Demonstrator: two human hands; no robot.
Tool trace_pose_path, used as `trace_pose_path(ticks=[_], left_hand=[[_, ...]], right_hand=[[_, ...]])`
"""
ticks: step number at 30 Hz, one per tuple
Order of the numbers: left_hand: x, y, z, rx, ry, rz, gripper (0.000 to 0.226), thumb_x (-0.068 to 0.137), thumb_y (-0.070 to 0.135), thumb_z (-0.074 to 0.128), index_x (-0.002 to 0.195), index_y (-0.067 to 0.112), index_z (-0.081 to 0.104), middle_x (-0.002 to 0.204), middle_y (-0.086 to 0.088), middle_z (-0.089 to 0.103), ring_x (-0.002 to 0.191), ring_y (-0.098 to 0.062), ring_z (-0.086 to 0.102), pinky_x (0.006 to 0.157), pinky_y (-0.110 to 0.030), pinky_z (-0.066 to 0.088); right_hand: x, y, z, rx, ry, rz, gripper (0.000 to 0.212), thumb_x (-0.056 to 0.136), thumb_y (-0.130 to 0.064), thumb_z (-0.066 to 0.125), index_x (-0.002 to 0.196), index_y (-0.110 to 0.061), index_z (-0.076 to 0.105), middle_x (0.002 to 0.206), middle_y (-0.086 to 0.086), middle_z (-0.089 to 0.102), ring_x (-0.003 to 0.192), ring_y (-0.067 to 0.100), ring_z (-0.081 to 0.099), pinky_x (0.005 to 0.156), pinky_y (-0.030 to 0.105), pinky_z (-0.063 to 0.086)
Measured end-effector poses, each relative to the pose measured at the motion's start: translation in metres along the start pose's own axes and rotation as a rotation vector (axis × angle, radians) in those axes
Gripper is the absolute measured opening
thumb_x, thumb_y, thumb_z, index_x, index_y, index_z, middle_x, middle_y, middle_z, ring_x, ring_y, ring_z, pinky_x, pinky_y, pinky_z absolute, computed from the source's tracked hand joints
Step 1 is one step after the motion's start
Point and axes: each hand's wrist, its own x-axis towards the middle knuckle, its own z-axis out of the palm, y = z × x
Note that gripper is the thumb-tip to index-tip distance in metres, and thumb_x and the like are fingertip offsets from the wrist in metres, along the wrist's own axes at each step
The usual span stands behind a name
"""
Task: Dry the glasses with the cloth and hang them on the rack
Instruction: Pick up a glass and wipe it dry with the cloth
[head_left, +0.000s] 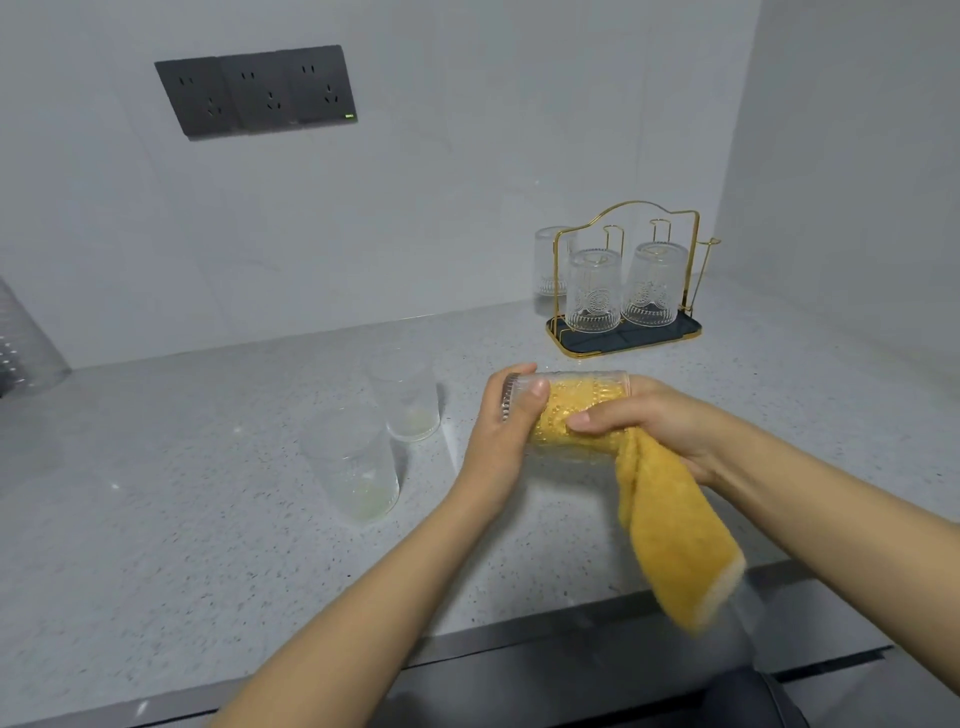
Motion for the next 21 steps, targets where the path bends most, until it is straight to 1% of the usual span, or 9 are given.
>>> trace_pose_path(ticks=[2, 6, 8, 11, 13, 15, 18, 20, 21], left_hand=[[0.005, 0.004, 0.001, -0.039, 0.041, -0.037, 0.035, 0.082, 0.048, 0.056, 0.098, 0.018, 0.062, 0.092, 0.001, 0.066, 0.083, -0.012, 0.064, 0.082, -0.037, 0.05], [0.014, 0.029, -0.006, 0.04, -0.163, -0.489, 0.038, 0.092, 0.048, 0.056, 0.09, 0.013, 0.069, 0.077, -0.005, 0.074, 0.066, -0.018, 0.072, 0.057, -0.032, 0.059], [0.013, 0.028, -0.01, 0.016, -0.217, -0.527, 0.042, 0.093, 0.053, 0.053, 0.087, 0.016, 0.073, 0.077, -0.005, 0.075, 0.067, -0.018, 0.073, 0.054, -0.033, 0.059], [0.008, 0.016, -0.009, -0.077, -0.196, -0.395, 0.05, 0.093, 0.059, 0.048, 0.103, 0.017, 0.073, 0.101, -0.014, 0.074, 0.087, -0.024, 0.073, 0.068, -0.039, 0.061], [0.001, 0.003, -0.006, -0.084, -0.116, -0.235, 0.05, 0.086, 0.058, 0.053, 0.12, 0.021, 0.06, 0.116, -0.011, 0.068, 0.1, -0.024, 0.07, 0.08, -0.043, 0.06], [-0.001, -0.004, -0.004, -0.102, -0.012, -0.152, 0.047, 0.079, 0.055, 0.057, 0.12, 0.031, 0.057, 0.112, 0.0, 0.066, 0.094, -0.015, 0.068, 0.083, -0.041, 0.057], [0.004, 0.008, -0.008, -0.118, -0.037, -0.358, 0.042, 0.086, 0.052, 0.061, 0.109, 0.016, 0.066, 0.1, -0.007, 0.074, 0.085, -0.018, 0.072, 0.068, -0.033, 0.059], [0.008, 0.019, -0.012, -0.043, -0.132, -0.53, 0.04, 0.089, 0.049, 0.06, 0.097, 0.011, 0.07, 0.085, -0.008, 0.077, 0.074, -0.02, 0.074, 0.057, -0.032, 0.059], [0.009, 0.022, -0.013, -0.022, -0.157, -0.565, 0.04, 0.09, 0.05, 0.06, 0.094, 0.012, 0.07, 0.081, -0.007, 0.077, 0.071, -0.019, 0.075, 0.055, -0.033, 0.059]], right_hand=[[-0.004, 0.003, 0.009, -0.158, -0.018, -0.04, 0.037, 0.07, -0.005, 0.069, 0.105, -0.015, 0.067, 0.1, 0.006, 0.071, 0.089, 0.017, 0.068, 0.078, 0.023, 0.054], [-0.008, 0.022, 0.014, -1.127, -0.001, -0.306, 0.058, 0.082, -0.025, 0.069, 0.134, -0.021, 0.044, 0.128, -0.012, 0.049, 0.117, 0.0, 0.044, 0.1, 0.005, 0.027], [-0.006, 0.023, 0.01, -1.051, -0.017, -0.316, 0.051, 0.083, -0.018, 0.068, 0.13, -0.022, 0.048, 0.124, -0.009, 0.054, 0.113, 0.001, 0.048, 0.097, 0.006, 0.031], [-0.004, 0.008, 0.007, -0.577, 0.003, -0.137, 0.033, 0.079, -0.001, 0.067, 0.105, -0.022, 0.065, 0.099, 0.004, 0.071, 0.093, 0.016, 0.066, 0.085, 0.026, 0.051], [-0.001, 0.005, 0.004, -0.156, 0.019, -0.036, 0.027, 0.074, 0.002, 0.066, 0.093, -0.016, 0.072, 0.094, 0.01, 0.072, 0.085, 0.02, 0.069, 0.075, 0.026, 0.055], [-0.001, 0.008, 0.009, -0.061, -0.005, -0.038, 0.025, 0.071, -0.006, 0.067, 0.095, -0.014, 0.071, 0.095, 0.01, 0.072, 0.084, 0.018, 0.069, 0.072, 0.023, 0.055], [-0.005, 0.017, 0.019, -0.613, -0.042, -0.126, 0.044, 0.079, -0.029, 0.067, 0.12, -0.019, 0.057, 0.113, 0.003, 0.065, 0.1, 0.012, 0.062, 0.089, 0.021, 0.048], [-0.004, 0.027, 0.016, -1.146, -0.058, -0.261, 0.057, 0.083, -0.035, 0.066, 0.134, -0.022, 0.044, 0.13, -0.008, 0.051, 0.115, 0.002, 0.045, 0.1, 0.005, 0.028], [-0.004, 0.03, 0.016, -1.24, -0.051, -0.333, 0.058, 0.084, -0.031, 0.065, 0.136, -0.02, 0.042, 0.132, -0.008, 0.047, 0.118, 0.001, 0.04, 0.098, 0.0, 0.021]])
